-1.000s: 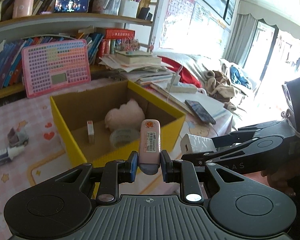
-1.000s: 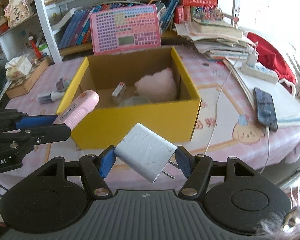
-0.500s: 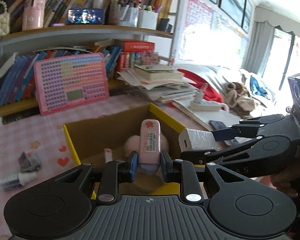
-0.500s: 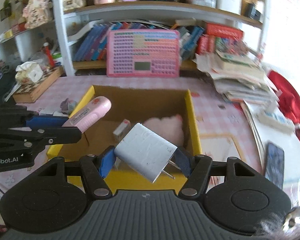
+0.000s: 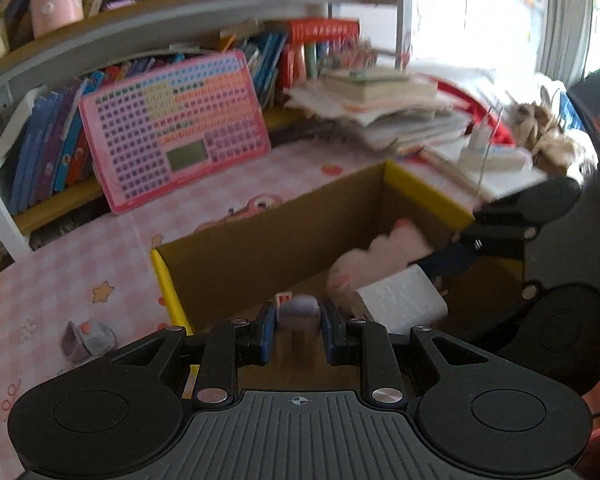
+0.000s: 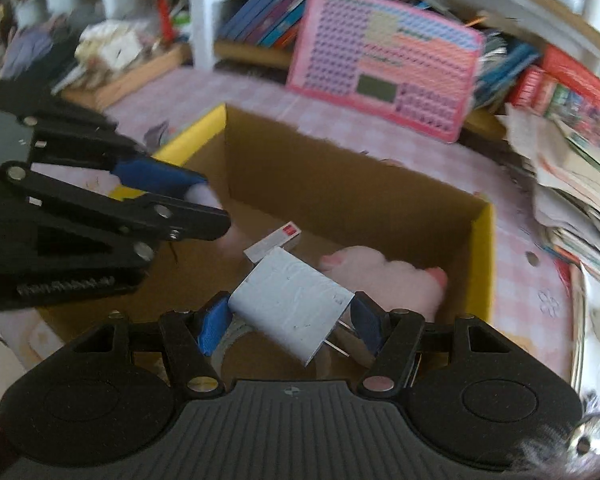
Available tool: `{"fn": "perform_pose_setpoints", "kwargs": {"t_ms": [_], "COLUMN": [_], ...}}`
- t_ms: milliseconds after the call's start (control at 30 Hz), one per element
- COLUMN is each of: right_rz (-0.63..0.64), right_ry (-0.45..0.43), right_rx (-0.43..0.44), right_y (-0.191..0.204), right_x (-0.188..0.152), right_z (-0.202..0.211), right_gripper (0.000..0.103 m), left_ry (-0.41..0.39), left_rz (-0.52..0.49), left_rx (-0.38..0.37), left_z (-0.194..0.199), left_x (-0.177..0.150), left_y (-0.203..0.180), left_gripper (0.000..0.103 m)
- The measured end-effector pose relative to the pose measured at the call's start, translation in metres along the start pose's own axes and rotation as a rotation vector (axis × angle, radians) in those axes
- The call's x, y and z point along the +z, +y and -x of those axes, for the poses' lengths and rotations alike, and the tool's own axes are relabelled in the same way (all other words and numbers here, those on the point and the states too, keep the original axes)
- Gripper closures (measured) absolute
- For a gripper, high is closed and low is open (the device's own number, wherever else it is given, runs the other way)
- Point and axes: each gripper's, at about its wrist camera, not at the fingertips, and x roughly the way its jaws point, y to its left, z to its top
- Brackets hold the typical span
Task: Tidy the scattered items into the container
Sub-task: 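Lower the highlighter and charger into the yellow box and open both grippers, then lift both tools out of the yellow box and back away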
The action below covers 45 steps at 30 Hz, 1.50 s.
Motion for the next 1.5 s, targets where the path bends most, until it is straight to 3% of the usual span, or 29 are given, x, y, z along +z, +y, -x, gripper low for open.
{"fn": "perform_pose_setpoints", "kwargs": {"t_ms": [267,500,600,800,933,1167,1233,1500], "right_rz": [0.143,0.194,0.189,0.167,0.109,-0.003,-0.031,-0.165], "right_ry": [0.102,0.108,0.095,0.047,0.003,-0.072,-0.096,-0.150], "right_rx": [0.068,0.104,0.108,0.115,0.091,0.032,0.014,-0.086], "right_y": [-0.002,-0.003,-0.005,-0.006,-0.008,-0.005,-0.002,0.018], "right_x": [0.014,0.018,0.018,0.017,0.013,0.004,-0.001,-0.025], "right_z": [-0.035,-0.043,-0.042,-0.031,-0.012,0.028,0.039,0.072], "right_gripper": [0.040,0.039,0.033,0.024,0.021,0.020,0.020,0.016], "left_ry": [0.074,0.082,0.067,0.022,-0.041,-0.135,-0.155,-0.191], "left_rz": [-0.008,0.024,0.034,0.055,0.072,0.114,0.116,0.065], "left_rx": [0.028,0.053,0.055,0.059,0.073,0.042,0.032,0.021], "left_z": [-0.026,-0.028,-0.023,-0.005,0.016,0.056,0.067,0.099], "left_x": [-0.002,0.000,0.000,0.001,0.001,-0.009,-0.013,-0.034], "left_y": [-0.006,-0.005,-0.006,0.001,0.006,0.009,0.008,-0.003], "left_gripper": [0.080,0.080,0.077,0.061,0.040,0.027,0.017,0.008]}}
